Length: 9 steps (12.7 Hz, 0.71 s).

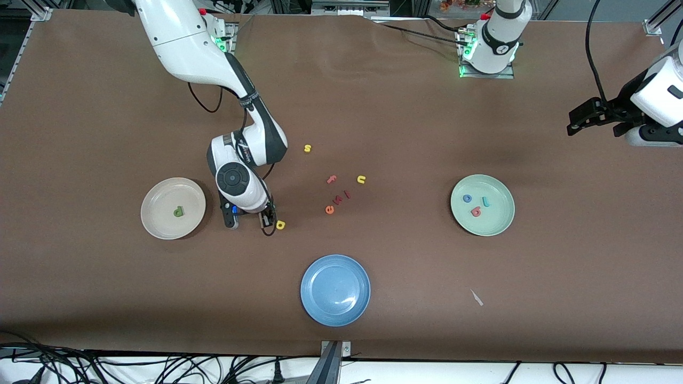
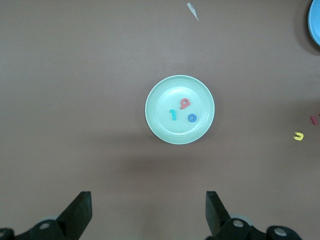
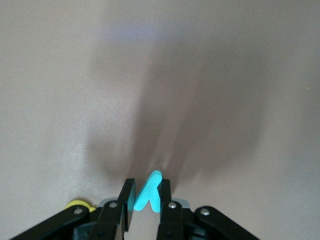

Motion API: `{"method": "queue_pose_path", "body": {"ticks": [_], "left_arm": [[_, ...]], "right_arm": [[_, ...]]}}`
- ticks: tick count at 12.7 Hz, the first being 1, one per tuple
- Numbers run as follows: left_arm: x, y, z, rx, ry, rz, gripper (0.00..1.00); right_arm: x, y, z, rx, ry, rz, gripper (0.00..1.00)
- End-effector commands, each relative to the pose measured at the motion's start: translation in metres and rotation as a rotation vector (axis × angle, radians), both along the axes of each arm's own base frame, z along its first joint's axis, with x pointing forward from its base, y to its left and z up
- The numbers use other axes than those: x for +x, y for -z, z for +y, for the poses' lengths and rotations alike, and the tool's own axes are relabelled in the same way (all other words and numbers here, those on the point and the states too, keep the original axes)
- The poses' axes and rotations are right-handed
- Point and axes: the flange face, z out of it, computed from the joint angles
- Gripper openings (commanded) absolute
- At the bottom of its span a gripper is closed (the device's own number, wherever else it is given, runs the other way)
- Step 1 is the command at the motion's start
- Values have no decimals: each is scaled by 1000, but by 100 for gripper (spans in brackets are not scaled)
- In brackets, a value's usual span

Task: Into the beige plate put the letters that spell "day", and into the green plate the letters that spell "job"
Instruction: 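Lower the right gripper onto the cyan y and close it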

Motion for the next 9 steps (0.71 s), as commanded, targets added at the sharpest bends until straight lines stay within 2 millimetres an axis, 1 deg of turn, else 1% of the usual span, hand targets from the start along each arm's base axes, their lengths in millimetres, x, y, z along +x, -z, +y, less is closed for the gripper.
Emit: {"method": "queue_pose_path", "body": {"ticks": [1,2,4,7,9], "left_arm": [[-5,-3,4,23,65,1,100],[-5,-3,5,23,65,1,100],[-5,-3,3,23,60,4,100],[-5,-3,0,23,65,2,100],[-5,-3,2,21,66,2,100]], "right_arm": [[4,3,0,0,-14,-7,0],[4,3,1,1,-18,-8,0],[8,1,-3,12,-47,-8,0],[14,-13,-2,25,-129,-13,0],[18,-19,-5,24,-152,9,0]]}}
